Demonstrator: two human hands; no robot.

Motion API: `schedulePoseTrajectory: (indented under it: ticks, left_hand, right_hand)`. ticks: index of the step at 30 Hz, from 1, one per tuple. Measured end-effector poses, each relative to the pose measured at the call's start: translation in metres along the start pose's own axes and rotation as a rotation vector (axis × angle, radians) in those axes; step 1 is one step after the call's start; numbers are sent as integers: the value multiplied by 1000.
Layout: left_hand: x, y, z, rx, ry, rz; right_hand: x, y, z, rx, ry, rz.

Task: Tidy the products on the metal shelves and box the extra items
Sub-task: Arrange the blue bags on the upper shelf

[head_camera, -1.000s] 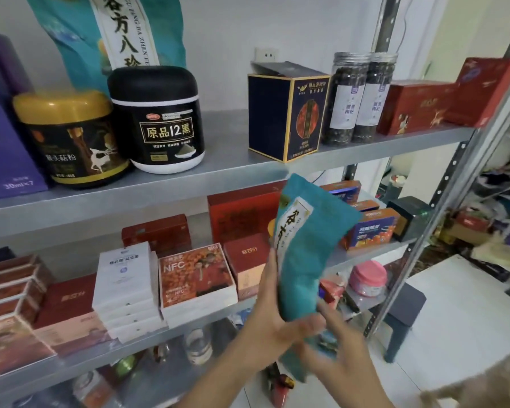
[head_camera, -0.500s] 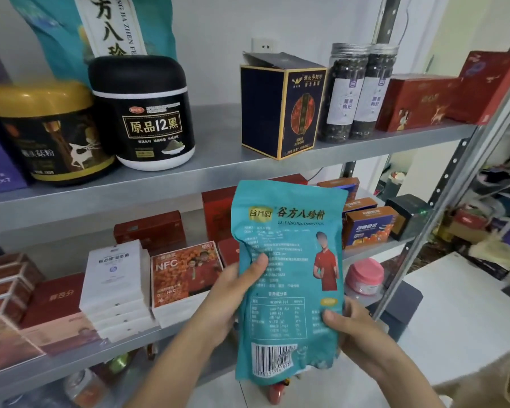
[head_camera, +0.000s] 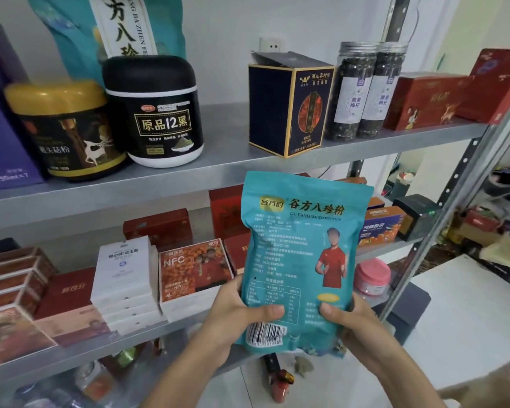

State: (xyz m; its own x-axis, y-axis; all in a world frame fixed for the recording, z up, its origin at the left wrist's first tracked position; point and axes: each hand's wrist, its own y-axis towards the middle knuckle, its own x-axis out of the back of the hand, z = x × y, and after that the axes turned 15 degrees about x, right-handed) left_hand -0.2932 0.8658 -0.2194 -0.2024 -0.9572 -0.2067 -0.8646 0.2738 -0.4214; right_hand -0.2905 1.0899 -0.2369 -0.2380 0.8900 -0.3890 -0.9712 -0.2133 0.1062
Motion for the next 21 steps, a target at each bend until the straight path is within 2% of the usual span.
schedulePoseTrajectory:
  ticks: [3, 6, 15, 21]
  left_hand:
    - [-2, -3, 1, 6, -13, 1]
    - [-6, -7, 0, 5, 1, 27]
    - [-11, -19, -12, -37, 71, -9]
    - [-26, -28, -8, -35, 49, -12]
  right_hand:
    - [2, -3, 4, -36, 51, 62]
    - [1, -9, 7, 7, 35, 53]
    - [-8, -28, 10, 76, 119, -105]
    - [-8, -44, 19, 124, 39, -146]
